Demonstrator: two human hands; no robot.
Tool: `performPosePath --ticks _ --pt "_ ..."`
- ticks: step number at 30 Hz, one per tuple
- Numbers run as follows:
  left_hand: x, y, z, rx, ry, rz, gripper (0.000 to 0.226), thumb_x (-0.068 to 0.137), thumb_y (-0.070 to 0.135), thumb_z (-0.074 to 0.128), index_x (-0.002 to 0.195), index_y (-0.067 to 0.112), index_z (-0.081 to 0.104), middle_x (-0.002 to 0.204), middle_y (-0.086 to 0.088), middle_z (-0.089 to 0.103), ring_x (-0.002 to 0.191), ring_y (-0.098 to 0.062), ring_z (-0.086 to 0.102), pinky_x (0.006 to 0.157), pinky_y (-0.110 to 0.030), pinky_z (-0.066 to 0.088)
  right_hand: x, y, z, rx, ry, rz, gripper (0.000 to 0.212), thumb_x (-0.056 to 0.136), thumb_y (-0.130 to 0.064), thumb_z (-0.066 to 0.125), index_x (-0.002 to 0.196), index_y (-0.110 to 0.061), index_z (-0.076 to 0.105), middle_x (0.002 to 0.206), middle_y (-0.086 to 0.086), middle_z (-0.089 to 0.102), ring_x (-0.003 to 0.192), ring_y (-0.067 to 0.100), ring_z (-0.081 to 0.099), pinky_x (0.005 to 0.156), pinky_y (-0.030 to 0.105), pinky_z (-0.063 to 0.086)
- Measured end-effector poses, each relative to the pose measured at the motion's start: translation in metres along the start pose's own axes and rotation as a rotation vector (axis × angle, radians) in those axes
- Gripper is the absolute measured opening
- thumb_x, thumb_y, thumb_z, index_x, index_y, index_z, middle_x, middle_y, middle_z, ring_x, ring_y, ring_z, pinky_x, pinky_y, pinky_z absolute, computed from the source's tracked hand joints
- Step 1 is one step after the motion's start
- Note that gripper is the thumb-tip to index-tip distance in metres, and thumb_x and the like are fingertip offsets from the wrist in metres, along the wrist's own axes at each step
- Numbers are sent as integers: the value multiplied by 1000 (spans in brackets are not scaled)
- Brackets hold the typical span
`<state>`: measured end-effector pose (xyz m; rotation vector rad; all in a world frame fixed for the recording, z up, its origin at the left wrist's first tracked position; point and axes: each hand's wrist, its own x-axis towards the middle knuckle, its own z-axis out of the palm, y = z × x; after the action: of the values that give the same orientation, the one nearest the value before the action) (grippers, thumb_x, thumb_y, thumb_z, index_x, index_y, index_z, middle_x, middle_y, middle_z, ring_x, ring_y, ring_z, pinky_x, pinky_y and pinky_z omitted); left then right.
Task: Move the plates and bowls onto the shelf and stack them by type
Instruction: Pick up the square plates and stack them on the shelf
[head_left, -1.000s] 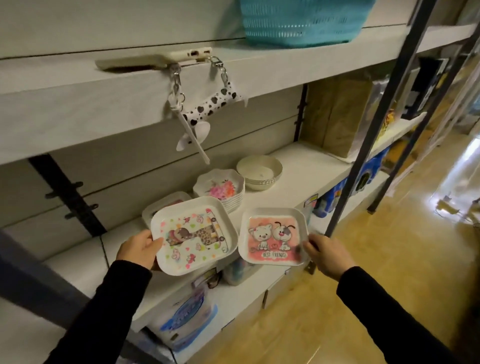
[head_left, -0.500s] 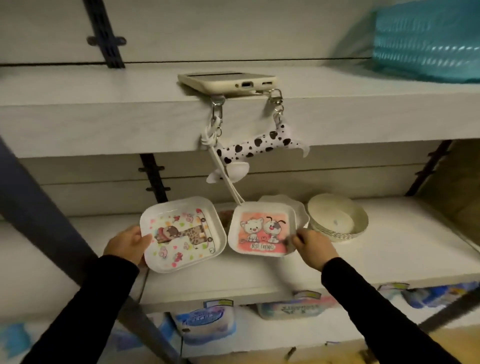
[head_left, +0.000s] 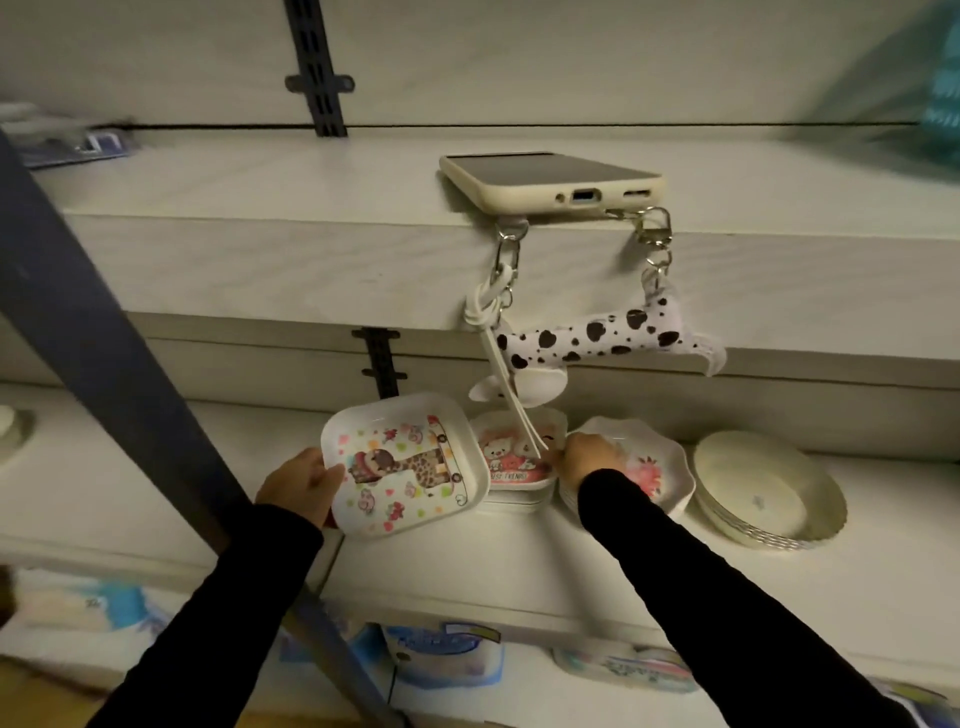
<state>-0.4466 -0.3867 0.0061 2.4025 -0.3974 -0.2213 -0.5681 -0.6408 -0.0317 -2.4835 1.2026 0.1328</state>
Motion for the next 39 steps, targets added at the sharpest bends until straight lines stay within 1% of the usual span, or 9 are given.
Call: performPosePath --ticks 3,8,15,21,25,29,33,37,39 --pt "5 -2 2 -17 15 11 29 92 14 49 112 -6 57 109 -27 65 100 -41 61 86 -49 51 6 -2 5 -25 -26 17 31 89 -20 58 114 -4 63 118 15 65 110 30 61 89 33 48" --pt "13 -11 8 -52 3 -5 29 92 15 49 113 -4 57 107 -27 65 96 -41 63 85 -53 52 8 -4 10 2 -14 5 33 95 -19 40 118 -7 60 121 15 63 111 31 59 89 34 47" --pt "24 -12 27 -20 -10 12 30 92 15 49 113 -5 58 107 -27 66 97 -40 63 86 -50 52 -7 1 -4 53 -15 -67 33 94 -21 43 111 -1 63 118 19 64 110 33 60 90 34 46" --pt "42 8 62 -49 -110 33 32 94 17 46 115 -3 60 117 -23 64 105 -37 59 89 -35 48 -36 28 -21 68 -13 -76 36 96 -27 42 113 -5 66 120 15 64 111 31 57 92 31 42" --pt "57 21 81 61 -219 26 38 96 24 42 123 0 56 126 -21 59 114 -34 55 86 -30 42 -56 52 -29 84 8 -55 34 96 -31 45 113 -11 67 119 12 65 109 29 59 93 29 43" --pt "73 34 95 188 -271 53 39 97 24 40 125 1 53 128 -20 56 117 -33 53 94 -32 41 -72 75 -29 140 -30 -16 26 93 -31 46 102 -16 66 97 8 74 81 22 71 83 28 51" --pt "86 43 109 205 -265 68 37 95 26 45 114 -1 62 124 -20 61 113 -31 57 91 -30 42 -83 87 -26 104 -6 4 23 90 -30 50 98 -17 68 102 10 72 97 28 66 87 33 51" --pt "90 58 117 343 -366 68 43 98 28 37 130 5 52 141 -14 49 129 -28 47 101 -28 36 -93 90 -26 67 -12 12 26 91 -29 48 99 -15 69 106 11 71 99 29 62 80 30 44" --pt "91 63 116 419 -410 85 45 97 31 38 135 8 47 146 -10 43 134 -26 41 106 -28 32 -96 90 -26 37 -15 5 23 92 -29 47 91 -18 66 106 12 70 90 29 58 73 27 37"
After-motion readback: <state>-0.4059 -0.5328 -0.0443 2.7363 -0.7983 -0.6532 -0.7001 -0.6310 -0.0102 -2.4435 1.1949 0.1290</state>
